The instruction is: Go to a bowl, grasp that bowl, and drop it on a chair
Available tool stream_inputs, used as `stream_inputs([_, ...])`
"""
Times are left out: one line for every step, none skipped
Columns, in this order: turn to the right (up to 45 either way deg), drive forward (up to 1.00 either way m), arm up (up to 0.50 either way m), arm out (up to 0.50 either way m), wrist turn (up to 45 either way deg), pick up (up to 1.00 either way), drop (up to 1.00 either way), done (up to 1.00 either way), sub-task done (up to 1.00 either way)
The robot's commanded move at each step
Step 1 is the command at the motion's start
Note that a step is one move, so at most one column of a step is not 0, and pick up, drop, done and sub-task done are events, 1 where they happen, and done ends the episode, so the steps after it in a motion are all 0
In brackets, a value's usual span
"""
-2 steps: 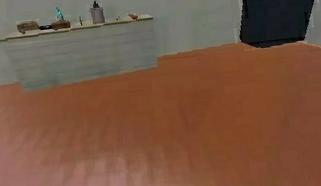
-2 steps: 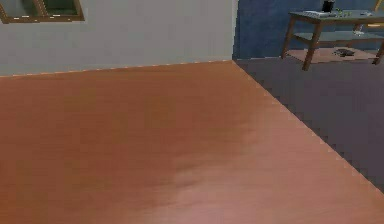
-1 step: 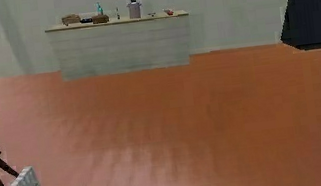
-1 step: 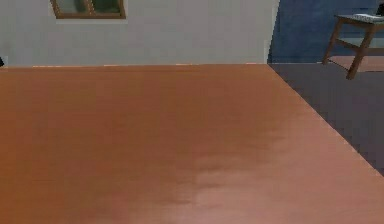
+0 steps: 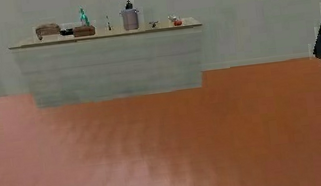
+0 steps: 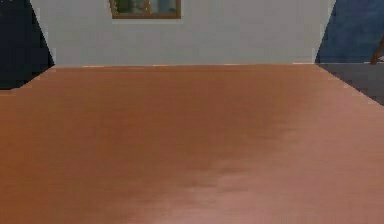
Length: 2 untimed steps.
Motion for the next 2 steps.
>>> stream_inputs([-3.0,0.0,0.0,0.0,0.0,0.0,0.0,0.0,0.0])
stream_inputs([0.0,1.0,0.0,0.0,0.0,0.0,0.0,0.0,0.0])
